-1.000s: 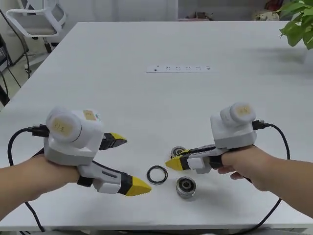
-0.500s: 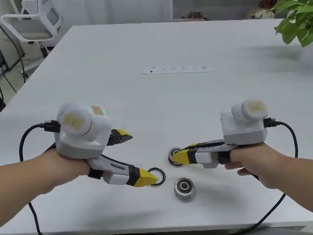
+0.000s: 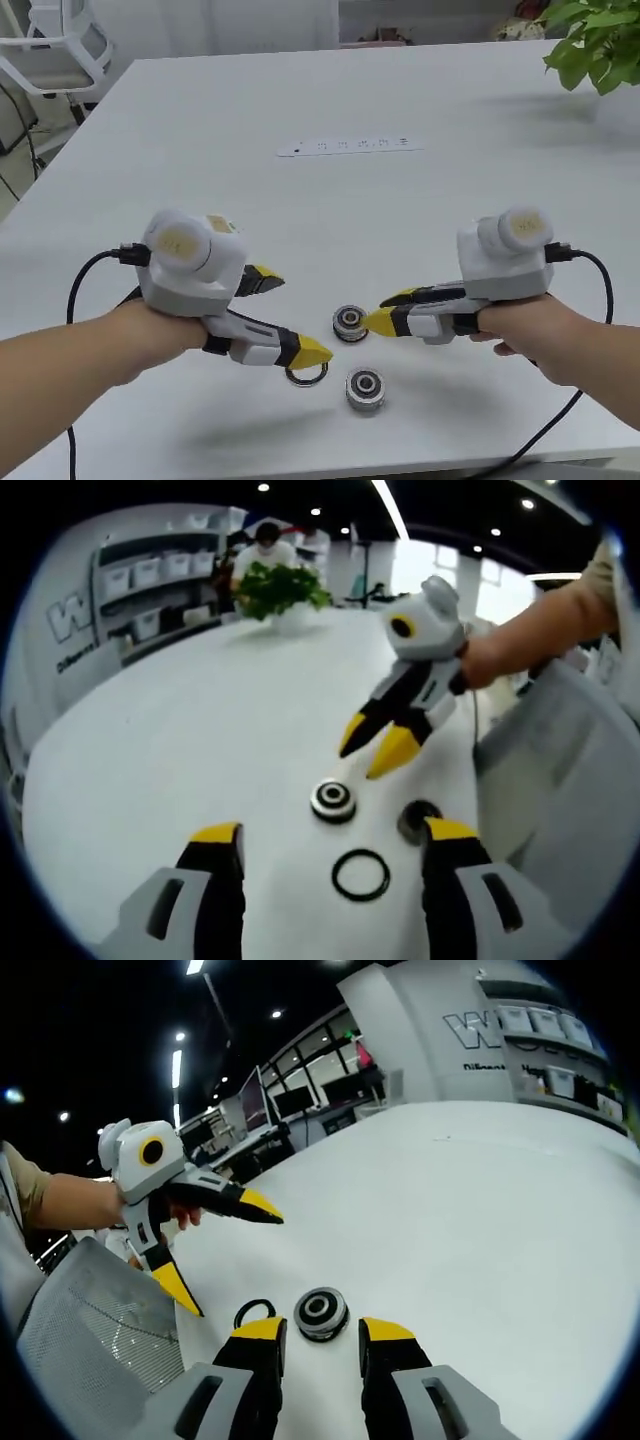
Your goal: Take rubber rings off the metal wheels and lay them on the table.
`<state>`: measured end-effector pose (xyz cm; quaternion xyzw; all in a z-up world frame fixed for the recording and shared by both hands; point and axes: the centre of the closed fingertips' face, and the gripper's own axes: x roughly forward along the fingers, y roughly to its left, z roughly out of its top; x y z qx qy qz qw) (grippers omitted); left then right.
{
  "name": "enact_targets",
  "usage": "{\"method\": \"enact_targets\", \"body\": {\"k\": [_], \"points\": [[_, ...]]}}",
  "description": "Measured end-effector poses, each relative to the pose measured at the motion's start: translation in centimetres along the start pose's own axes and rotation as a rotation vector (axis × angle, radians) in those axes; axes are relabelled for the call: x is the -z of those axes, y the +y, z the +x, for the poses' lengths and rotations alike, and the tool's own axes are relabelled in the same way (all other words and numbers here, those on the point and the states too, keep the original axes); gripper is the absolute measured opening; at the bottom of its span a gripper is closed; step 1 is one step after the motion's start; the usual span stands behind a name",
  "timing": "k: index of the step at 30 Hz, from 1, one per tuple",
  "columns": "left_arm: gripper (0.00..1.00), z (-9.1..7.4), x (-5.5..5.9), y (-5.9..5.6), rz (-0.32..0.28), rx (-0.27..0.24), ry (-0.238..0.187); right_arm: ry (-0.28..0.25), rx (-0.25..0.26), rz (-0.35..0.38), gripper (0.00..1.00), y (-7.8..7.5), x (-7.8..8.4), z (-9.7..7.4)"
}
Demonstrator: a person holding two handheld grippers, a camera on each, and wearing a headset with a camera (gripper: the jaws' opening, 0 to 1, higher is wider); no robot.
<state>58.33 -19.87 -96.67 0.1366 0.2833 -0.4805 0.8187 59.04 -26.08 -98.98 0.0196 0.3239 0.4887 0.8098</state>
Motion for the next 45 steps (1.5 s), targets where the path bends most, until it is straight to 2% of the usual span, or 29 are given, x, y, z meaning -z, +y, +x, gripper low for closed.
{"method": "enact_targets", "body": {"k": [3, 7, 11, 15, 20, 45], "points": [[0.7, 0.5, -0.4, 0.3, 0.001, -0.003, 0.0, 0.004, 0.018, -0.012, 0.27, -0.6, 0.4, -0.1], [0.69, 1.2, -0.6, 0.1, -0.004, 0.004, -0.001, 0.002, 0.037, -0.03, 0.28, -1.2, 0.7, -0.3], [0.67, 1.8, -0.5, 0.1, -0.009, 0.001, 0.006, 0.021, 0.046, -0.05, 0.29, -1.5, 1.5, -0.2], [0.63, 2.5, 0.0, 0.3, -0.009, 0.003, 0.023, 0.033, 0.043, -0.073, 0.29, -1.3, 1.9, -0.1], [0.59, 3.1, 0.6, -0.3, 0.005, 0.018, 0.044, 0.035, 0.038, -0.091, 0.3, -1.2, 2.0, 0.2], [0.45, 4.7, 0.4, -0.9, 0.006, 0.039, 0.061, 0.021, 0.037, -0.111, 0.31, -1.1, 1.8, 0.3]]}}
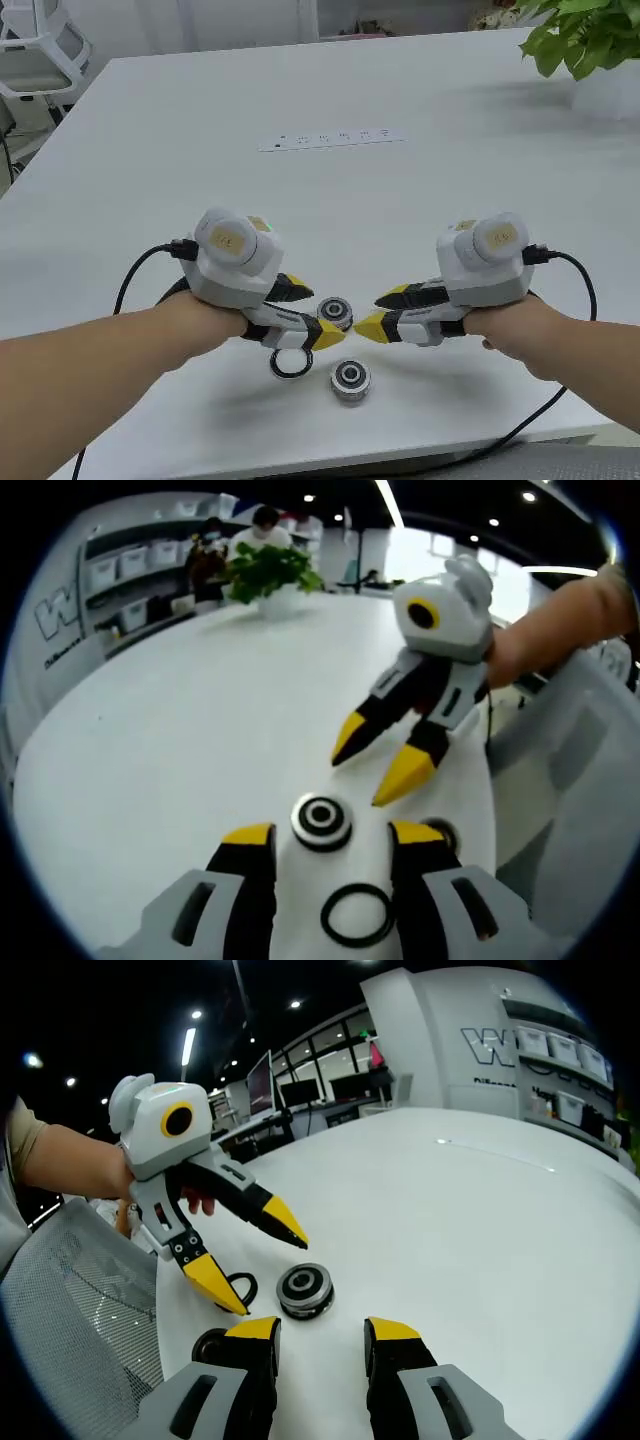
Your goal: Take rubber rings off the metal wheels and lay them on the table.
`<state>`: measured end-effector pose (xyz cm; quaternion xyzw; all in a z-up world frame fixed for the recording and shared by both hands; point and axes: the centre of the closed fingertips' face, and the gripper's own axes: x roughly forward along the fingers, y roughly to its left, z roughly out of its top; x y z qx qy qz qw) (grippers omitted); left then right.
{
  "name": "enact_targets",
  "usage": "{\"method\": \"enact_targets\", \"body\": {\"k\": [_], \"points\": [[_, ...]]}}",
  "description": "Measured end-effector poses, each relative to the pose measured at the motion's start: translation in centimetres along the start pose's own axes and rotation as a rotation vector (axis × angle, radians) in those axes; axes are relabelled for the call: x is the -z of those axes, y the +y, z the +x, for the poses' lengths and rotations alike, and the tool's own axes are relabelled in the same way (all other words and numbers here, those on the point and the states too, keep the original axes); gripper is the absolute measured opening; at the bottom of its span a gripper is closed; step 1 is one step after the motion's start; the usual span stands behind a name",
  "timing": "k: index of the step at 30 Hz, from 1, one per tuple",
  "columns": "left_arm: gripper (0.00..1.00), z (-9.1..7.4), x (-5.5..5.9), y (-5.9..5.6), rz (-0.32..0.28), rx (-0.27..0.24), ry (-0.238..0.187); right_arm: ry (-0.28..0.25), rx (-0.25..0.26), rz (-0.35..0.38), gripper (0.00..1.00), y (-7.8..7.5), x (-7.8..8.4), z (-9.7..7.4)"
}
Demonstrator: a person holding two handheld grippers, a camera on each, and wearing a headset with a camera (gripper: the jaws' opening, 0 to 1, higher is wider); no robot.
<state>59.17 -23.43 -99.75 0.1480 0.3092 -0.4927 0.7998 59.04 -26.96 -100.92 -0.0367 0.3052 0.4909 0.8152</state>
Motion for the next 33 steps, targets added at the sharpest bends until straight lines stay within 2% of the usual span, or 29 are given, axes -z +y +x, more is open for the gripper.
{"method": "enact_targets", "body": {"k": [18, 27, 33], "points": [[0.36, 0.8, -0.2, -0.1, 0.008, 0.01, 0.003, 0.004, -0.007, 0.0, 0.31, 0.0, 0.2, 0.2], [0.26, 1.1, -0.5, 0.0, 0.02, 0.014, 0.004, 0.004, -0.011, 0.002, 0.31, -0.1, 0.2, 0.3], [0.15, 1.1, -0.3, 0.5, 0.032, -0.011, 0.011, 0.01, -0.013, -0.004, 0.31, 0.0, 0.3, 0.4]]}}
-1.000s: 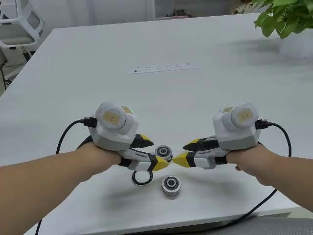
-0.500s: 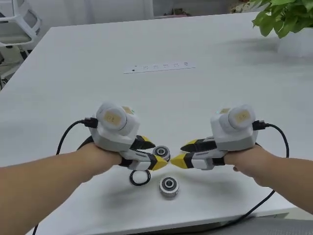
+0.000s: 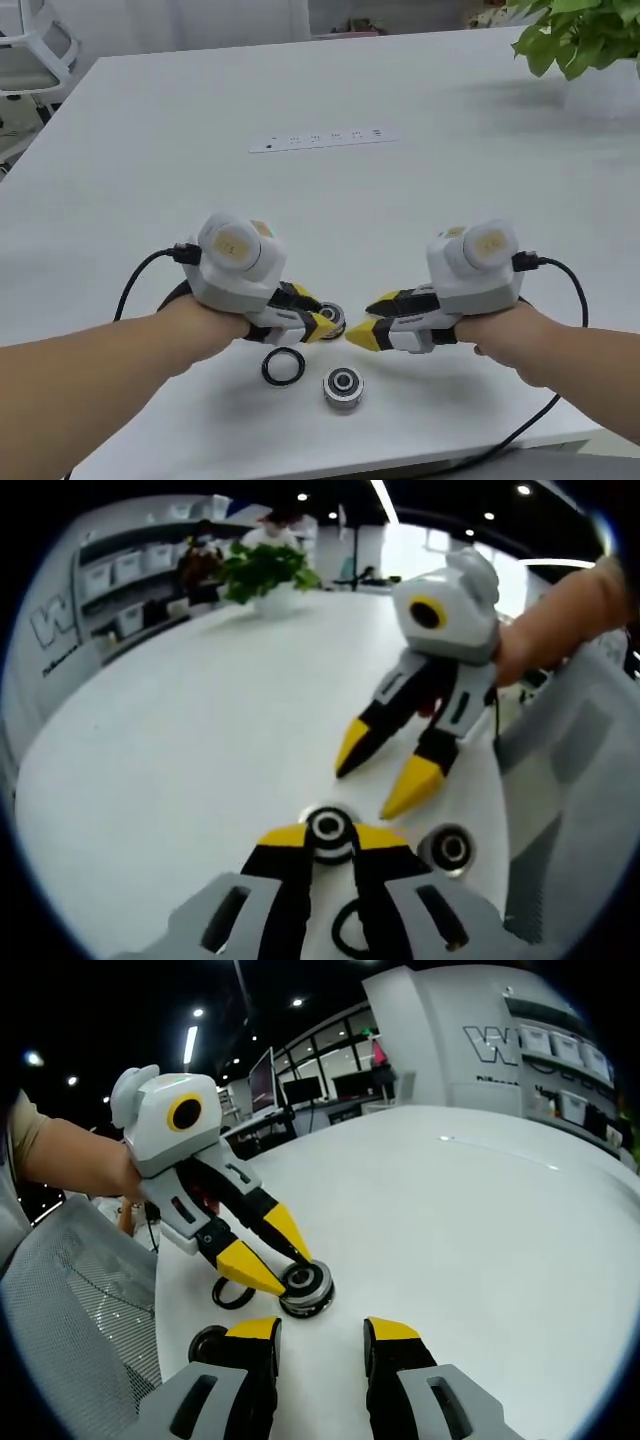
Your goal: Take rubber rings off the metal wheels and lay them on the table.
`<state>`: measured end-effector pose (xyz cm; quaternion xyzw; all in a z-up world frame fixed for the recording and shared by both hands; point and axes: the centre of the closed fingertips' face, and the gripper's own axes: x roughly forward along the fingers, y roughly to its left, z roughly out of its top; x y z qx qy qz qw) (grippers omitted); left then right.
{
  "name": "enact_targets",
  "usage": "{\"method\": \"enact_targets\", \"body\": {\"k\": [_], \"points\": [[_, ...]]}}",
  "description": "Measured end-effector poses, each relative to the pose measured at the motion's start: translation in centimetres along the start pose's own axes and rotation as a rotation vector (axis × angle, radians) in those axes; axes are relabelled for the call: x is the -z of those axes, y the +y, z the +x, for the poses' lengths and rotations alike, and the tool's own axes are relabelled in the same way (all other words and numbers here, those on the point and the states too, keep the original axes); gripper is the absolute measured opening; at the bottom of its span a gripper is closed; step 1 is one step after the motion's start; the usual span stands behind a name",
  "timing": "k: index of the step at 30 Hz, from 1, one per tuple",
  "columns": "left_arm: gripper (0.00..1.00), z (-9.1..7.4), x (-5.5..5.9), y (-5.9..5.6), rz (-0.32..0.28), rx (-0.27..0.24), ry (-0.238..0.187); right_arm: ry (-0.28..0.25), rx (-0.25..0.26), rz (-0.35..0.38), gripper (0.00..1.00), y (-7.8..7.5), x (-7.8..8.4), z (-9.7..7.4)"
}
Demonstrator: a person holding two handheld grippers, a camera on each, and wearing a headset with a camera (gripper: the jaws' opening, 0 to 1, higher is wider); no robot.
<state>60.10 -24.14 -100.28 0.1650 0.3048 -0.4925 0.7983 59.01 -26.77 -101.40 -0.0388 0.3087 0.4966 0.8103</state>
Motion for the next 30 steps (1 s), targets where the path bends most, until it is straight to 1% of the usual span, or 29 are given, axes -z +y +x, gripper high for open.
{"method": "enact_targets", "body": {"k": [1, 8, 20, 23, 30], "points": [[0.14, 0.0, 0.0, 0.1, 0.005, -0.008, 0.001, 0.0, -0.001, -0.001, 0.31, 0.0, 0.0, 0.0], [0.14, 0.1, -0.1, 0.0, 0.005, -0.022, 0.004, 0.01, -0.012, -0.018, 0.31, 0.4, -0.1, 0.5], [0.14, 0.3, -0.2, 0.0, -0.002, -0.043, 0.006, 0.031, -0.039, -0.077, 0.31, 1.2, -0.5, 1.6], [0.14, 0.3, -0.2, 0.0, -0.007, -0.046, 0.007, 0.038, -0.038, -0.091, 0.3, 1.1, -0.4, 1.8], [0.14, 0.3, -0.2, -0.1, -0.014, -0.051, 0.004, 0.043, -0.034, -0.13, 0.24, 1.0, -0.4, 1.9]]}}
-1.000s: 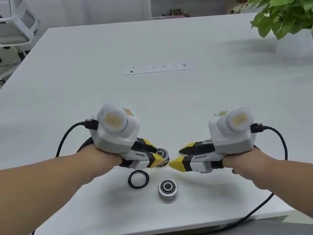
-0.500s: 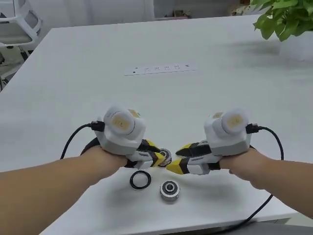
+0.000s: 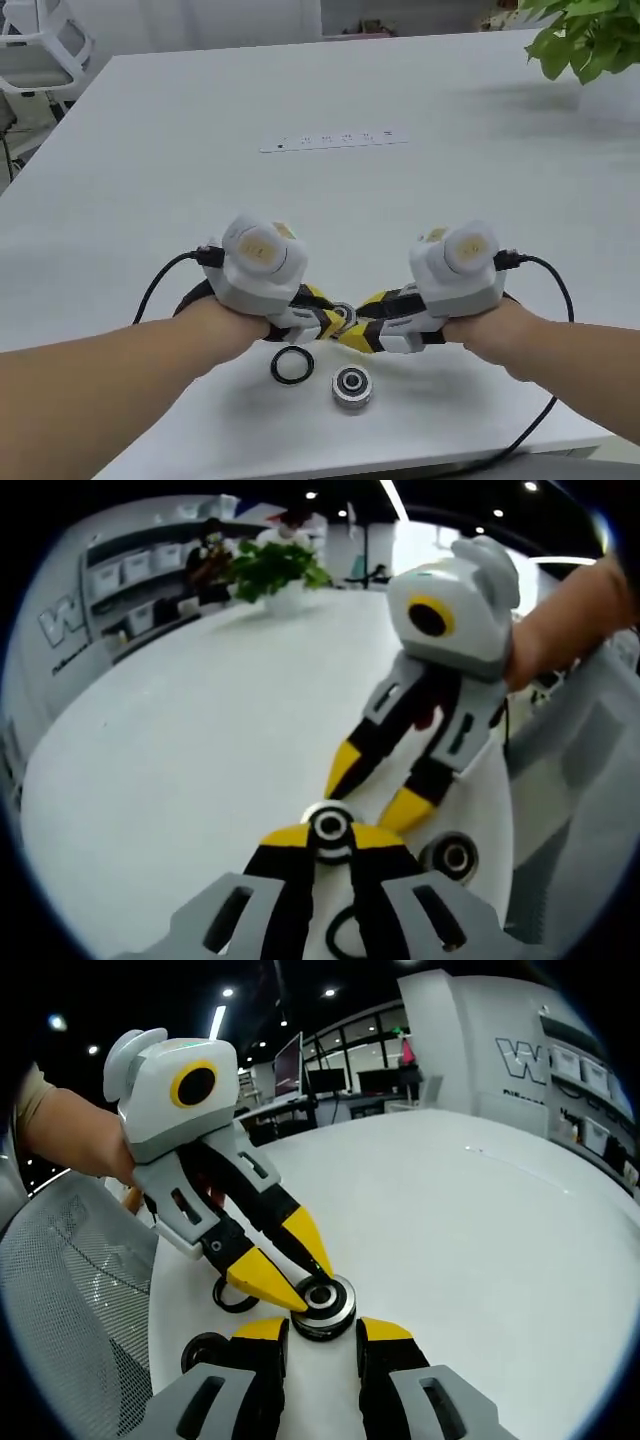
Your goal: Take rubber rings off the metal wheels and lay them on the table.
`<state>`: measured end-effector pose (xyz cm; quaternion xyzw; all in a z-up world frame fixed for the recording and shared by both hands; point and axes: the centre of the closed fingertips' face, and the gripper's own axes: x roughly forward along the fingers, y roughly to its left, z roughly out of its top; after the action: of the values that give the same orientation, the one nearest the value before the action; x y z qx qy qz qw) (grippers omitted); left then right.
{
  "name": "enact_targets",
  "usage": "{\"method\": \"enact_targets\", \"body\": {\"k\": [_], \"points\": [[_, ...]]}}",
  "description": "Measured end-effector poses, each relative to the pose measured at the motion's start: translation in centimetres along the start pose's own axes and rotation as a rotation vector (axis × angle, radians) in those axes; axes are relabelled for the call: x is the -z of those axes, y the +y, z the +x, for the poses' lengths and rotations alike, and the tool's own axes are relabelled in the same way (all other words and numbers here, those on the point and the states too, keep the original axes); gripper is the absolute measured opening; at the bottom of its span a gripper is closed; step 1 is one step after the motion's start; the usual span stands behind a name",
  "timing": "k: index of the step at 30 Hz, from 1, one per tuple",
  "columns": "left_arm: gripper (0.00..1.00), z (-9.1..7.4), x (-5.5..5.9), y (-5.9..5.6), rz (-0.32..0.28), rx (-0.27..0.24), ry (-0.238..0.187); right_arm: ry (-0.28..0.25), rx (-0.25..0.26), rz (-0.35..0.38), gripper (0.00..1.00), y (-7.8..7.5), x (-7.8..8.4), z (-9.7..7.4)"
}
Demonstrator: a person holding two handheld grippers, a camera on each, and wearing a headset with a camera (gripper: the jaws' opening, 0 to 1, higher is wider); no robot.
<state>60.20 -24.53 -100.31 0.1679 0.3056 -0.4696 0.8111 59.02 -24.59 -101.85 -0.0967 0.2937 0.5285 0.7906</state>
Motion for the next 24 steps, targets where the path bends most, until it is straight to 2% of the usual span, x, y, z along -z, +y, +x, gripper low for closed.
{"method": "enact_targets", "body": {"k": [8, 24], "points": [[0.14, 0.05, -0.03, -0.01, -0.004, 0.004, -0.003, 0.018, 0.014, -0.041, 0.18, -0.34, 0.37, -0.2], [0.13, 0.13, 0.0, -0.06, -0.014, -0.008, 0.015, 0.02, 0.009, -0.018, 0.1, -0.31, 0.64, -0.56]]}}
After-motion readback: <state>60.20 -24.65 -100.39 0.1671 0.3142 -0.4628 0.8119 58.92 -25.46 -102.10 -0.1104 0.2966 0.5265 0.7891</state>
